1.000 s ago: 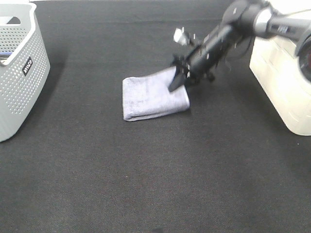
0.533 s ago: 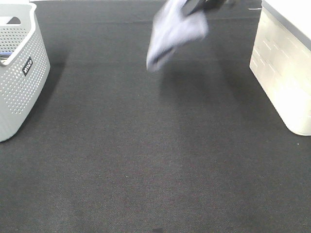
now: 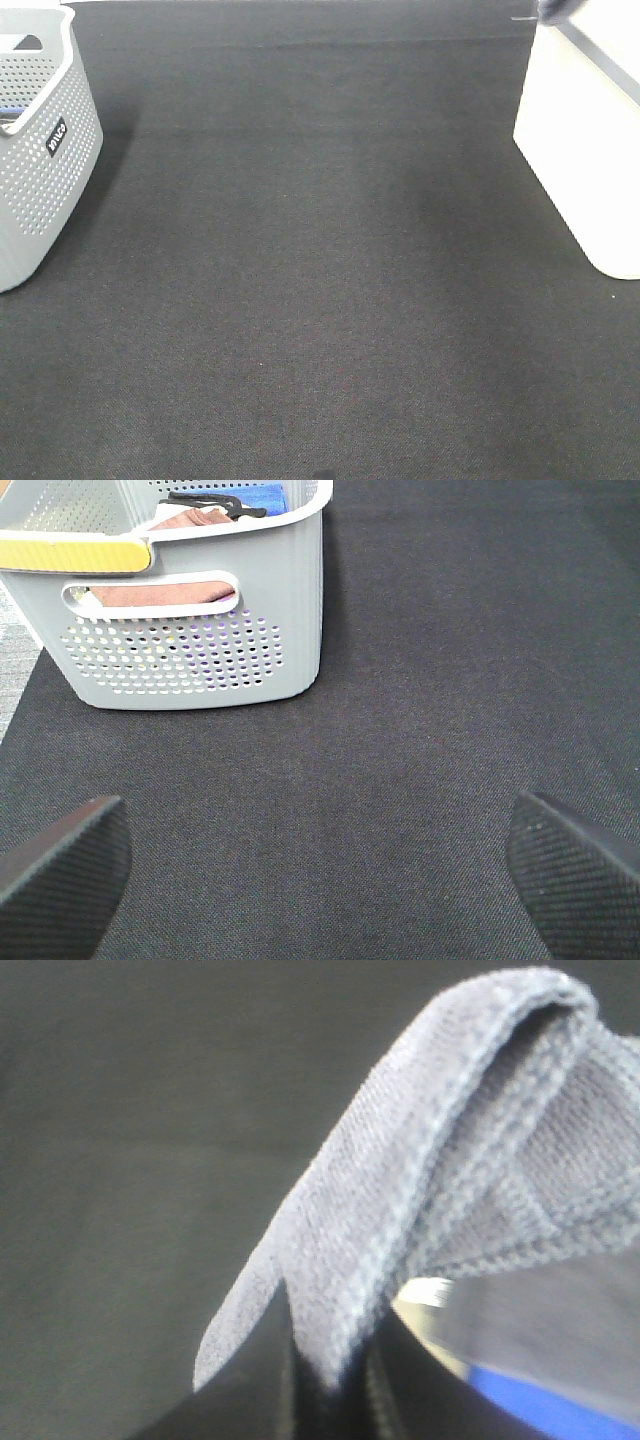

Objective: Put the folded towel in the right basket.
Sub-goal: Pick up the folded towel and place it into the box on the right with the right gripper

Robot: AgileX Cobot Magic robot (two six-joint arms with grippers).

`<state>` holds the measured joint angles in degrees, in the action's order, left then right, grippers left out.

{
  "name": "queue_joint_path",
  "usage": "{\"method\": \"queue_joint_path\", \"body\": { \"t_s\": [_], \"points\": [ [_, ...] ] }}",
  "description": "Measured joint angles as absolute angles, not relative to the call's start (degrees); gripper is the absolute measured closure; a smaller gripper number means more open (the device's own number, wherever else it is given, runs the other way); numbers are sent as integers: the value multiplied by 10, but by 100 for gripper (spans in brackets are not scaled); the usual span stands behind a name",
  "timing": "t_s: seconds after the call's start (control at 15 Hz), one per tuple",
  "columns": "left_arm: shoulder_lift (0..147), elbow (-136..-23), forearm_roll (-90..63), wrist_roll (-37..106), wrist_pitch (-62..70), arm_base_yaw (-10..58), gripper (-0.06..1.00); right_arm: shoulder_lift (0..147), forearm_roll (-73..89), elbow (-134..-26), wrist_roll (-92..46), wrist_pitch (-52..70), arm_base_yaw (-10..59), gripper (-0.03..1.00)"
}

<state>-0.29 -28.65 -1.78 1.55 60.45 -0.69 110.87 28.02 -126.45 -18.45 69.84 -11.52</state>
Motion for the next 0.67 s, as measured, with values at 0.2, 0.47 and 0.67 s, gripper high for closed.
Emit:
{"method": "queue_joint_path", "body": {
  "t_s": [0.2,0.47,0.67],
  "points": [
    [-3,-286,-18,15,604,-7,-3,1112,264,-1265,-160,700,-165,88],
    [-3,-286,-18,15,604,-7,-3,1144,262,-1265,-134,700,-191,88],
    [-3,-286,-18,15,604,-7,-3,1200,242,-1259,-115,700,-193,83]
  ]
}}
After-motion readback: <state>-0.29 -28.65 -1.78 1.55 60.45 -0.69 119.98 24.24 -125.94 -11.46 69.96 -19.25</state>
